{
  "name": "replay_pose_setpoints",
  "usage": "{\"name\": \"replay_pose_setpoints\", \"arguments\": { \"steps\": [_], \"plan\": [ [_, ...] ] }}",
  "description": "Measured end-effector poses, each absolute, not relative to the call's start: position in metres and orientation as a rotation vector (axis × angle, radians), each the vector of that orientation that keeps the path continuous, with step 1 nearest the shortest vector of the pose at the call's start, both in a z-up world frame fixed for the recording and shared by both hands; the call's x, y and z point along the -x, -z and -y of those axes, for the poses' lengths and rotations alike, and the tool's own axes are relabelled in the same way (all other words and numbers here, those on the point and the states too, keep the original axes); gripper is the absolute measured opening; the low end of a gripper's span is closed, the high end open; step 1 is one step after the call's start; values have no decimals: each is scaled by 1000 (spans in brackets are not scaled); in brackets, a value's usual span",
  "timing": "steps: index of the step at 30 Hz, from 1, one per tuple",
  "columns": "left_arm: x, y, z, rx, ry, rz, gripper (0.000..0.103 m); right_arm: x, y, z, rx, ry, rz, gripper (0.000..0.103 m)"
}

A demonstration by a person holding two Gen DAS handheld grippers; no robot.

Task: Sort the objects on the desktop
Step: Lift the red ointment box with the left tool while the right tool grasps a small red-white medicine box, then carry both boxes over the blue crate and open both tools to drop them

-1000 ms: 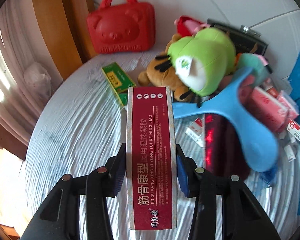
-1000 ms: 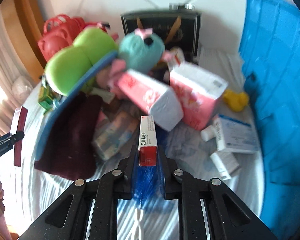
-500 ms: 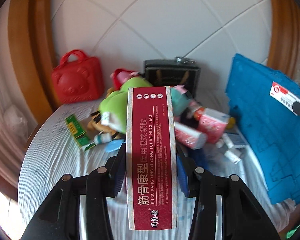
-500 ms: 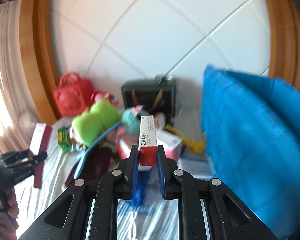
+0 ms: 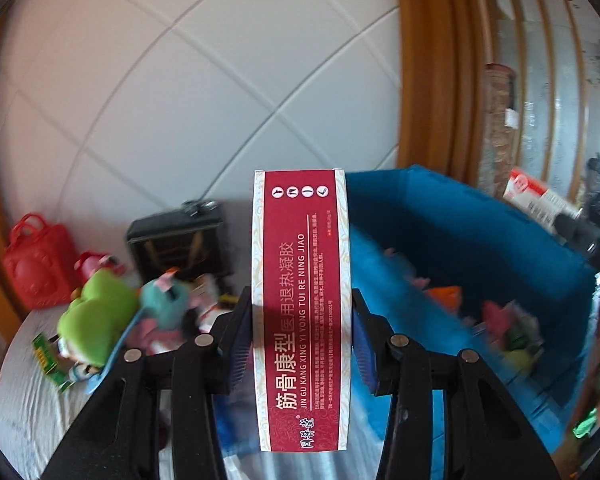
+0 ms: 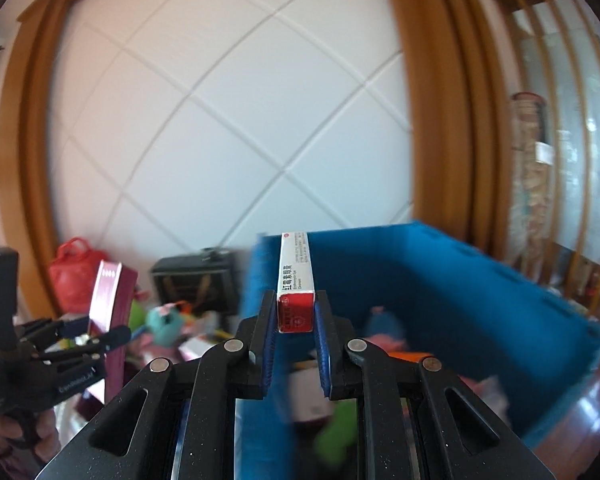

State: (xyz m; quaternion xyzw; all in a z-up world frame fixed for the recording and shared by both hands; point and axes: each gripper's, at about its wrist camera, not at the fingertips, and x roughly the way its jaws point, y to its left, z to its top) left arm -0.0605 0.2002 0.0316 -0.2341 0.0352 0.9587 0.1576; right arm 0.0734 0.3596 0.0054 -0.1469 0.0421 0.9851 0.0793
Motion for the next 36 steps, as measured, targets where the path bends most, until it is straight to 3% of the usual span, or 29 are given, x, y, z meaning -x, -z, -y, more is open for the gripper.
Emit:
{"name": "replay_pose_setpoints", "arguments": {
  "steps": [11,25,26,30,33,34,36],
  "plan": [
    [45,-61,-370,722,-2616,-134,44,-97,6,-486,501,-2780,-95,17],
    [33,-32,-412,887,-2566,-186,44,-92,29,-530,603,-2705,-26,18],
    [33,-31,-412,893,-2568,-191,45,-91,31,-533,617,-2701,-29,18],
    [34,-28,-411,889,-2580,-202,66,-88,36,-538,641,-2692,-44,18],
    [33,-28,-408,886,-2580,-202,70,-88,37,-538,649,-2685,-51,19],
    [33,-28,-407,883,-2582,-202,72,-88,37,-537,649,-2685,-53,24],
    [31,-28,-403,871,-2589,-204,75,-90,36,-536,641,-2685,-58,43]
  ]
}}
